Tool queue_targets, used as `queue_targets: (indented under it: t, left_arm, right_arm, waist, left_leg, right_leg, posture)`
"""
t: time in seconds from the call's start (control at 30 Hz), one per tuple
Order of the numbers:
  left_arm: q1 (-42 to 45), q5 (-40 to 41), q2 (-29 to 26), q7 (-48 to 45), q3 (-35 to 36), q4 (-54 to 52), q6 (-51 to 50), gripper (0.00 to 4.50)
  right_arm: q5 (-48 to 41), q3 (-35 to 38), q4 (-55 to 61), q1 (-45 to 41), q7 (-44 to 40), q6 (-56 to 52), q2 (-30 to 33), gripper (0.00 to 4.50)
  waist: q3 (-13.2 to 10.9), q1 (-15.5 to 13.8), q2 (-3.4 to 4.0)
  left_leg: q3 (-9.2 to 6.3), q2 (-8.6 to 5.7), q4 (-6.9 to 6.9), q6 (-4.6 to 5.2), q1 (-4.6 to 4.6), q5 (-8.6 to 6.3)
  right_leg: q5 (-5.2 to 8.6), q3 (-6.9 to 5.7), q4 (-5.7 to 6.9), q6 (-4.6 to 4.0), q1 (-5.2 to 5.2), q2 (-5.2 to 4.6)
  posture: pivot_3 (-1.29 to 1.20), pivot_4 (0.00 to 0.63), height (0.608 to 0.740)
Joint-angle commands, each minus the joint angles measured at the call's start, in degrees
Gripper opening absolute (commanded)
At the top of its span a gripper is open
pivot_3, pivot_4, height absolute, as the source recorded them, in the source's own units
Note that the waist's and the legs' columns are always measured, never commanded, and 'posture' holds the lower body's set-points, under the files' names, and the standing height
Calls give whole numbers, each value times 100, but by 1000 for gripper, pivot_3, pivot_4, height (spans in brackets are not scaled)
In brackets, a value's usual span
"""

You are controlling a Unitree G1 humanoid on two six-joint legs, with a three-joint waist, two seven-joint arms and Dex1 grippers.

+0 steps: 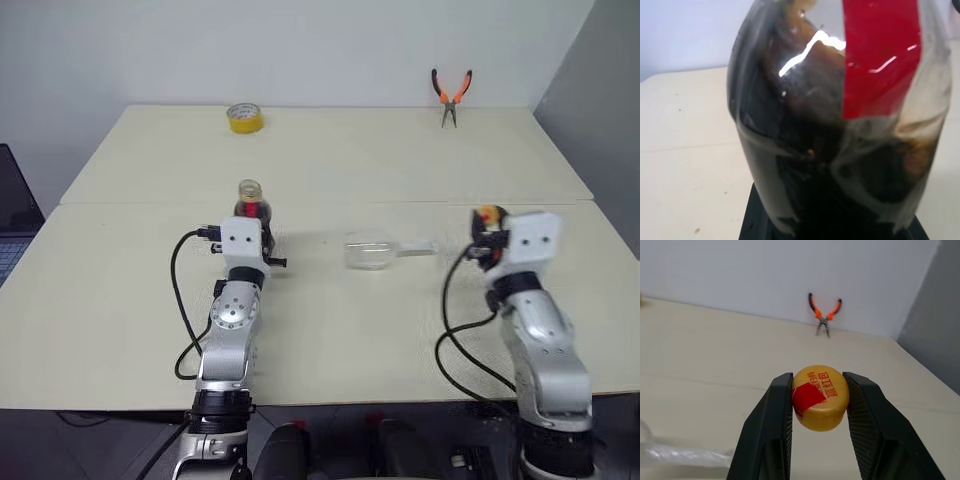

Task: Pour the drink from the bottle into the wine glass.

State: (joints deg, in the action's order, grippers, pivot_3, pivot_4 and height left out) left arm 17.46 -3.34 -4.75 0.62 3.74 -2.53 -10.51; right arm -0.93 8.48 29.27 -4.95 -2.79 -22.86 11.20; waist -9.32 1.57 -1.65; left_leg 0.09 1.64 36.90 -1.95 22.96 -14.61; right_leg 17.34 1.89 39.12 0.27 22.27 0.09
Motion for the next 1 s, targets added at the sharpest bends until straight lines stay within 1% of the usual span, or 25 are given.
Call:
queue_targets:
  t: [0.03,0.17,0.33,0.47,0.53,0.57,0.77,0.8,0.9,1.0]
  left_arm:
    - [271,33,-34,59,52,-145,222,739]
    - [294,33,-60,65,99,-99,240,739]
    - [283,44,-71,62,143,-94,246,739]
    - [292,39,-69,66,153,-81,248,739]
    - [295,38,-68,67,155,-67,250,739]
    - [292,39,-68,66,156,-63,251,739]
    - [284,108,-57,43,188,-25,236,739]
    - [283,123,-55,38,191,-24,240,739]
    - [296,196,-60,21,229,7,246,739]
    - [320,237,-93,29,277,74,258,739]
  right_arm:
    - [-9,388,114,517,151,-42,-64,1230]
    - [-396,344,-140,957,-127,-716,-184,1230]
    - [-633,391,-326,989,-197,-726,-315,1230]
    - [-669,278,-479,944,-395,-672,-180,1230]
    - [-695,265,-528,937,-419,-697,-169,1960]
    - [-682,236,-520,940,-439,-728,-140,2203]
    - [-699,175,-413,914,-395,-986,-87,4325]
    - [-691,208,-349,909,-359,-799,-110,4500]
    - [-732,211,-53,922,-427,-19,-170,4500]
    - [-622,-20,120,1132,-472,-69,-116,4500]
  waist:
    - [0,-9,0]
    - [0,7,0]
    - [0,9,1]
    - [0,-1,0]
    - [-1,-3,0]
    - [0,-3,0]
    - [0,-3,0]
    - [0,-3,0]
    - [0,-2,1]
    - [1,-3,-2]
  left_leg:
    - [-2,2,0,0,1,0]
    - [14,0,0,-1,0,0]
    - [13,0,0,0,-3,0]
    - [14,-3,1,0,0,0]
    - [14,-3,1,0,0,0]
    - [13,-3,1,0,0,0]
    - [12,-2,2,0,0,0]
    - [12,-2,2,0,0,0]
    - [12,-2,2,0,0,0]
    - [11,-2,2,0,0,0]
  right_leg:
    - [0,-1,-1,0,0,4]
    - [0,14,-3,0,0,3]
    - [0,14,-1,1,1,5]
    - [0,16,-5,2,1,5]
    - [0,15,-6,2,1,5]
    - [0,15,-5,2,1,5]
    - [0,14,-4,2,1,5]
    - [0,15,-4,2,0,5]
    - [0,15,-4,2,1,5]
    - [0,13,-4,2,0,6]
  posture:
    - [0,150,740]
    - [0,150,740]
    - [0,150,740]
    - [0,150,740]
    - [0,150,740]
    - [0,150,740]
    - [0,150,740]
    - [0,150,740]
    - [0,150,740]
    - [0,150,740]
